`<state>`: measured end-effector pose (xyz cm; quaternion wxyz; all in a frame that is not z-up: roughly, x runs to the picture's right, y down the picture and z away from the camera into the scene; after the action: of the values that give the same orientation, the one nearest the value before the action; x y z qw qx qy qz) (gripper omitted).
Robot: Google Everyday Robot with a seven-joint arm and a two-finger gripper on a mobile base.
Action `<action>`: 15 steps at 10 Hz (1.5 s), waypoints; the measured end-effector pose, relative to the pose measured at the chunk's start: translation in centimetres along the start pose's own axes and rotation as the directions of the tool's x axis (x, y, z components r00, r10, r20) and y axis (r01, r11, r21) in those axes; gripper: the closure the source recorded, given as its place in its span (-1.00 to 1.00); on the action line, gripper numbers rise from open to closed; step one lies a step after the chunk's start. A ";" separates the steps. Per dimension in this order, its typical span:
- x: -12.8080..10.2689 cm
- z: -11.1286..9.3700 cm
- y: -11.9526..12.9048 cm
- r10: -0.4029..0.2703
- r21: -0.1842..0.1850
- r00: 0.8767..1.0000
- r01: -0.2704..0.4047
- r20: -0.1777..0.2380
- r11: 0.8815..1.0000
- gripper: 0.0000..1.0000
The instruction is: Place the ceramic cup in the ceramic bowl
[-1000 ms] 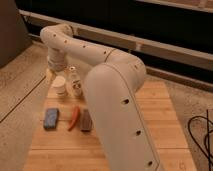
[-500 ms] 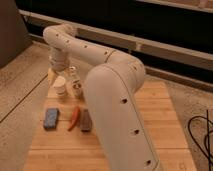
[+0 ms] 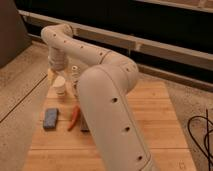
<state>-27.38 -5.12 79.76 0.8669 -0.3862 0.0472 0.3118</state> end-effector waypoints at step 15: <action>-4.1 5.4 3.8 -0.038 -0.028 0.986 0.034 -0.160 0.999 -0.30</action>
<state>-33.69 -1.49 82.40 0.8608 -0.4216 0.1058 0.2647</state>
